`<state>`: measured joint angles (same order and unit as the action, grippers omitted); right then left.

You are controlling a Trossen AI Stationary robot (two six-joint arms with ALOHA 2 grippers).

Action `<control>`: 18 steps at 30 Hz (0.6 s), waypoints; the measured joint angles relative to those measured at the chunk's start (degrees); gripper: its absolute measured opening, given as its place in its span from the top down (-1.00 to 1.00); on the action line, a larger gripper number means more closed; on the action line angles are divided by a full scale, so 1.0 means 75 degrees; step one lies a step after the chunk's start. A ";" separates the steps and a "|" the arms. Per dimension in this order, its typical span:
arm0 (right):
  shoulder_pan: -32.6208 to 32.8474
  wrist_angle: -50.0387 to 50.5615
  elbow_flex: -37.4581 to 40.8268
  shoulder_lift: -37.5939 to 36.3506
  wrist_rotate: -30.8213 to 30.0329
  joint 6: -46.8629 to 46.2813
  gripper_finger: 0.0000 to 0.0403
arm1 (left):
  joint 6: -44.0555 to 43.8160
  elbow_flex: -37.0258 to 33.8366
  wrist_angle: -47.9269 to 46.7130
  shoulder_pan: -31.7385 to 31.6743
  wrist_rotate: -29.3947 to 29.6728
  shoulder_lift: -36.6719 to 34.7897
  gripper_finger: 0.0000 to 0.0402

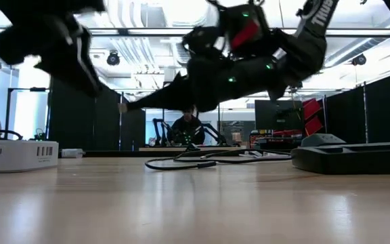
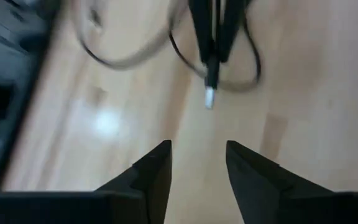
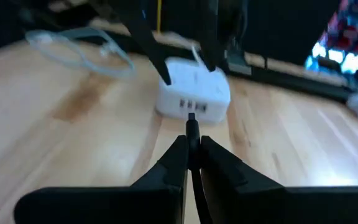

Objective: Insert USB
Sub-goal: Insert the bottom black charger cable into the white outlet extension

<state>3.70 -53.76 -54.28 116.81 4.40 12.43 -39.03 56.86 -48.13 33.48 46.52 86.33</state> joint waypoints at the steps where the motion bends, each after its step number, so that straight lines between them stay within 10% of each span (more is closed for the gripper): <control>1: 0.0009 -0.0363 0.0116 0.0000 0.0176 0.0003 0.91 | -0.0109 0.0000 0.0025 0.0098 0.0250 -0.0047 0.27; 18: 0.0321 -0.1515 0.0069 -0.0003 0.0664 0.0325 0.91 | 0.1117 -0.0303 0.2283 0.0215 0.0303 -0.0163 0.04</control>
<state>6.11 -65.12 -53.76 116.79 9.39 14.87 -30.66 54.59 -31.01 35.10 48.79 85.10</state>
